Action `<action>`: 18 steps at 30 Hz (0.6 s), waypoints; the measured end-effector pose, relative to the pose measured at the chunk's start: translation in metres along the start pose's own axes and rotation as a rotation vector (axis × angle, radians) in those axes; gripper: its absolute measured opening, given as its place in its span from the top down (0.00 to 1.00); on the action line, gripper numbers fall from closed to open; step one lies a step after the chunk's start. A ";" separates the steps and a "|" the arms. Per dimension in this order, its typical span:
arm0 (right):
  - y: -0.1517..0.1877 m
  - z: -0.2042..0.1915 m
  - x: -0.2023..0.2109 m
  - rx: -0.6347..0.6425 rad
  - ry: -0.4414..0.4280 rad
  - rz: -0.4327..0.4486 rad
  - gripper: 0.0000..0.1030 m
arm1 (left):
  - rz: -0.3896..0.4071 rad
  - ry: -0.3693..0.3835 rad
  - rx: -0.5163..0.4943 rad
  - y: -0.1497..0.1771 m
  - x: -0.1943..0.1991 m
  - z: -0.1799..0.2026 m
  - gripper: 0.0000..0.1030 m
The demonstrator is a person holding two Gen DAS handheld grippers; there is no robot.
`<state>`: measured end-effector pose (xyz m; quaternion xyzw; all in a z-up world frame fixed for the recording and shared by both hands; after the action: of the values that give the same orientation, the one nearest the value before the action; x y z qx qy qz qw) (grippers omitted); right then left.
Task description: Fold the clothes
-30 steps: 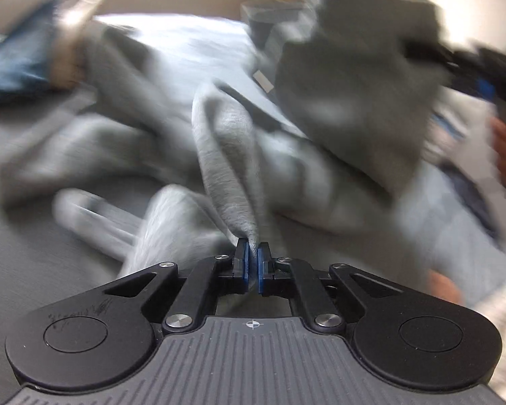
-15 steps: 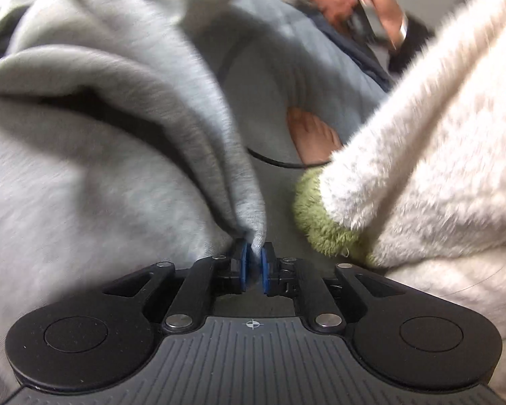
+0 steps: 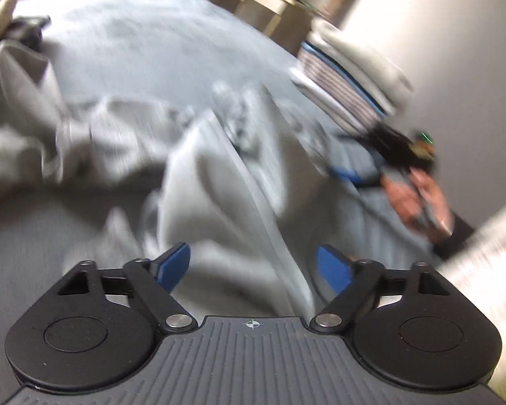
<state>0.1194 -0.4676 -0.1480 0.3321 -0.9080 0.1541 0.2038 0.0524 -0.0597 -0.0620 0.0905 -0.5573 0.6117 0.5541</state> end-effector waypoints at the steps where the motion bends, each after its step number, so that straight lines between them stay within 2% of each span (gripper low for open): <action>1: 0.001 0.003 -0.001 -0.032 -0.015 -0.005 0.12 | 0.001 -0.022 0.002 -0.013 -0.013 -0.003 0.17; 3: 0.004 0.008 -0.004 -0.086 -0.042 -0.017 0.10 | -0.027 -0.064 0.000 -0.025 -0.043 -0.011 0.15; 7: 0.005 0.007 -0.017 -0.098 -0.050 -0.039 0.09 | -0.084 -0.148 -0.004 -0.048 -0.102 -0.026 0.18; 10: 0.001 0.009 -0.026 -0.091 -0.040 -0.038 0.09 | -0.118 -0.186 -0.005 -0.055 -0.132 -0.033 0.40; 12: -0.004 0.009 -0.032 -0.080 -0.042 -0.030 0.10 | -0.110 -0.170 -0.018 -0.051 -0.129 -0.031 0.75; 14: -0.010 0.006 -0.037 -0.059 -0.053 -0.019 0.13 | -0.103 -0.145 -0.027 -0.043 -0.121 -0.025 0.87; 15: -0.013 0.005 -0.040 -0.045 -0.052 -0.016 0.20 | -0.098 -0.132 -0.037 -0.040 -0.117 -0.020 0.89; 18: -0.021 0.001 -0.050 0.000 -0.040 -0.013 0.30 | -0.114 -0.031 -0.038 -0.028 -0.105 -0.004 0.90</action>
<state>0.1685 -0.4564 -0.1695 0.3409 -0.9098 0.1459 0.1865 0.1154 -0.1236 -0.1240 0.1212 -0.5713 0.5670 0.5809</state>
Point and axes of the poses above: each gripper's, at about its wrist camera, not at the fingertips, and x roughly against the way its jaws point, z to its right, y to its underside, the point moved 6 cm from there along -x, roughly the way its jaws point, and after that the axes turned 6 degrees about -y, right-handed, at the moved point
